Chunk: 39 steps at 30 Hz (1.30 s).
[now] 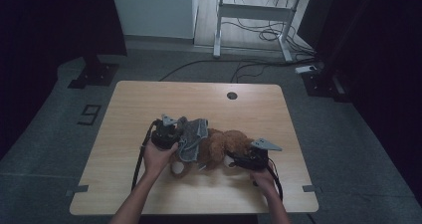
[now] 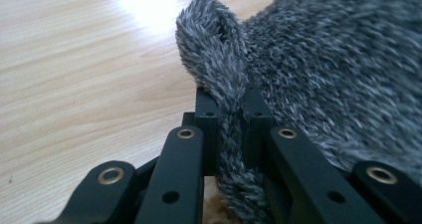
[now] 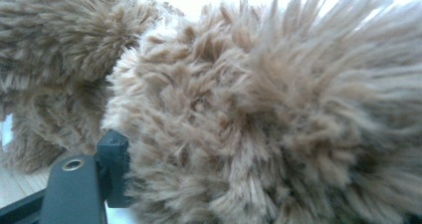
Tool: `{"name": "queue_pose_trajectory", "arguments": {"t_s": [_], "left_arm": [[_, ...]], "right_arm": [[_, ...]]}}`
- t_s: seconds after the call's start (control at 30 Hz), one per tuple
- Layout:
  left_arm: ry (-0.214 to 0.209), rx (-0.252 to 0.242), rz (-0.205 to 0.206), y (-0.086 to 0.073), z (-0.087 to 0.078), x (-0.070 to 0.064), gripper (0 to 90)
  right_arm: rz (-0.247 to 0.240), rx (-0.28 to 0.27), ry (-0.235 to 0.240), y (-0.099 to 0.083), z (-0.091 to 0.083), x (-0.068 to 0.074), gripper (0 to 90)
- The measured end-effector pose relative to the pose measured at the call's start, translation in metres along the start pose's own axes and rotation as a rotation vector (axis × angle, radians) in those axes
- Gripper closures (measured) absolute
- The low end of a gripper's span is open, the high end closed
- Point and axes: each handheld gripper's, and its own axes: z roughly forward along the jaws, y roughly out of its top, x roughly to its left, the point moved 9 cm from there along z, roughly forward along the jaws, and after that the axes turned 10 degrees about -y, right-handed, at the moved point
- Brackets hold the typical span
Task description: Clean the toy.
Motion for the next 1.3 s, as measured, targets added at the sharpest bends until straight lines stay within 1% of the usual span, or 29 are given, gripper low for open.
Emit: {"name": "queue_pose_trajectory", "arguments": {"t_s": [0.2, 0.3, 0.37, 0.5, 0.6, 0.73, 0.87, 0.93, 1.0, 1.1, 1.23, 1.3], "left_arm": [[-0.001, 0.0, -0.005, -0.002, -0.001, 0.003, 81.3], [-0.002, -0.001, -0.018, -0.004, -0.001, 0.006, 81.3], [-0.003, 0.0, -0.031, -0.007, -0.001, 0.009, 81.2], [-0.035, -0.013, -0.078, -0.012, -0.001, 0.013, 81.1], [-0.027, -0.01, -0.08, -0.014, -0.003, 0.017, 81.2], [-0.004, 0.0, -0.084, -0.02, -0.005, 0.025, 81.2], [0.0, 0.002, -0.116, -0.029, -0.008, 0.034, 81.3], [-0.004, 0.0, -0.127, -0.031, -0.009, 0.036, 81.3], [-0.004, -0.001, -0.129, -0.031, -0.01, 0.037, 81.3], [-0.007, -0.013, -0.121, -0.027, -0.012, 0.033, 81.3], [-0.01, -0.023, -0.088, -0.017, -0.014, 0.024, 81.4], [-0.005, -0.025, -0.077, -0.014, -0.015, 0.021, 81.5]], "right_arm": [[0.001, -0.003, 0.0, 0.0, 0.0, 0.0, 24.0], [0.001, -0.004, 0.0, 0.0, 0.0, 0.0, 23.9], [0.001, -0.004, 0.0, 0.0, 0.0, 0.0, 23.7], [0.002, -0.008, -0.003, 0.0, 0.0, 0.0, 23.0], [0.002, -0.012, -0.004, 0.0, 0.0, 0.0, 23.0], [0.004, -0.013, -0.004, -0.001, 0.0, 0.001, 23.0], [0.004, -0.014, -0.003, 0.0, 0.0, 0.0, 23.0], [0.005, -0.013, -0.003, -0.001, 0.0, 0.0, 23.0], [0.005, -0.015, -0.003, -0.001, 0.0, 0.0, 23.0], [0.005, -0.013, -0.002, -0.001, 0.0, 0.0, 23.0], [0.012, -0.014, -0.003, -0.001, 0.0, -0.001, 23.0], [0.015, -0.013, -0.004, -0.001, 0.0, -0.001, 22.9]]}}
